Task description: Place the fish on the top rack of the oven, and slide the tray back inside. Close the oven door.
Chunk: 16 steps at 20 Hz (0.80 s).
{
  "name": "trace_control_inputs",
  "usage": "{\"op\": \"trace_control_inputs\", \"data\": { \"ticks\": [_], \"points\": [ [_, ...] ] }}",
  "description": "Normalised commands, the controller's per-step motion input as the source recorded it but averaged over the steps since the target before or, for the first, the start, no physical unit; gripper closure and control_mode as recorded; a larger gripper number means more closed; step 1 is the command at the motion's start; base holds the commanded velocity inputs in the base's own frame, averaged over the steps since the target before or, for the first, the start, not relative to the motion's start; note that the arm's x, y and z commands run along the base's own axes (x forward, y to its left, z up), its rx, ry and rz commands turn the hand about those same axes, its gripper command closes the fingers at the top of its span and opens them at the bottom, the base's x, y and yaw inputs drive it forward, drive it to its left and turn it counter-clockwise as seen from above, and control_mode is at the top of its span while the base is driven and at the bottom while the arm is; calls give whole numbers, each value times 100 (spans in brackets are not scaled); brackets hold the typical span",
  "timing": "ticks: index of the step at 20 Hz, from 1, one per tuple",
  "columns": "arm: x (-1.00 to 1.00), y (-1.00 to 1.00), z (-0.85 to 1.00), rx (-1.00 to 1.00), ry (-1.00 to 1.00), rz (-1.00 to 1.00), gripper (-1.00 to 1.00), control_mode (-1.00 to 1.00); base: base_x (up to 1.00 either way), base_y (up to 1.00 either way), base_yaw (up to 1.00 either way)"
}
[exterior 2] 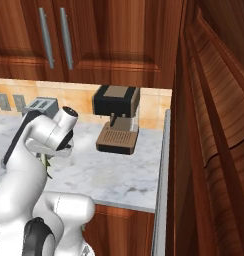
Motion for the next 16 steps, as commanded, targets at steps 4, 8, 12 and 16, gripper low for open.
{"op": "trace_control_inputs", "data": {
  "ticks": [4,8,12,16],
  "points": [
    [0,0,0,0,0,0,100,100,-9,13,21],
    [0,0,0,0,0,0,100,100,-26,37,63],
    [0,0,0,0,0,0,100,100,-11,58,77],
    [0,0,0,0,0,0,100,100,0,60,87]
  ]
}}
